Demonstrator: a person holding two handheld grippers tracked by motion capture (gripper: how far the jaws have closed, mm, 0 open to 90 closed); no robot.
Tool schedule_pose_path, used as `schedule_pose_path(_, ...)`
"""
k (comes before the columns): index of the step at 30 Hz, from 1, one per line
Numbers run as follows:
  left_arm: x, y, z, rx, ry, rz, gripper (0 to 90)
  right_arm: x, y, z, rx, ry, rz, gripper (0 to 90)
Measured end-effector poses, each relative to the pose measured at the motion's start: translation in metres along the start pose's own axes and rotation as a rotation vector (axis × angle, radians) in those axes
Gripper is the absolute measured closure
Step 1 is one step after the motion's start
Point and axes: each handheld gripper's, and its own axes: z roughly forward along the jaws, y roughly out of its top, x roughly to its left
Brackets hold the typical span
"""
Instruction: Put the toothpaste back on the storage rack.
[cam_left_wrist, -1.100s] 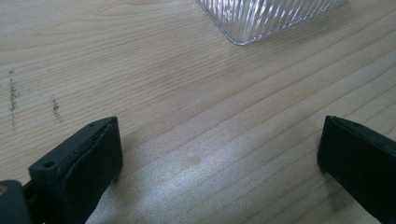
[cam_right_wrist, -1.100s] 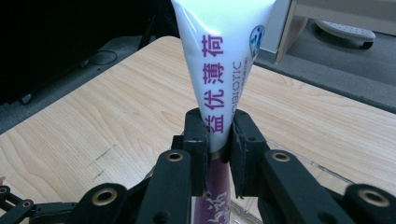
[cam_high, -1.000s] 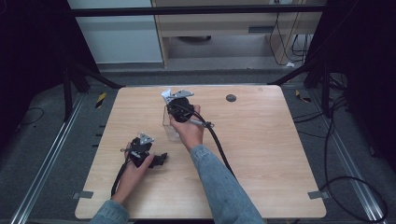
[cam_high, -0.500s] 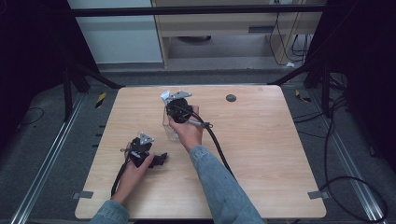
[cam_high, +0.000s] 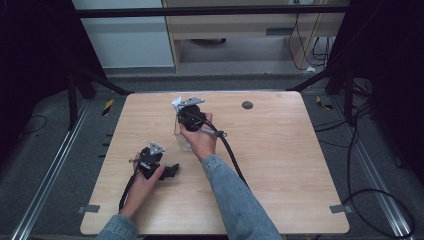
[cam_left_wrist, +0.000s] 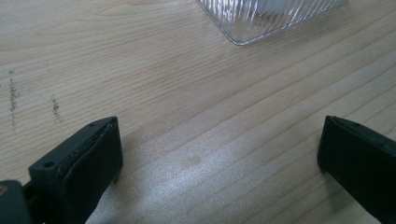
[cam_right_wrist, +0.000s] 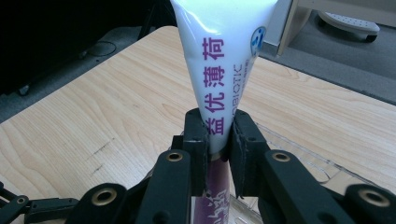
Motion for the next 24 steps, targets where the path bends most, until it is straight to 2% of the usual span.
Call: schedule_pose_path(24,0.0001,0.0,0.0,0.0,0.001,0.002,0.0,0.0013,0.0038,0.0082,0.01,0.0,0.01,77.5)
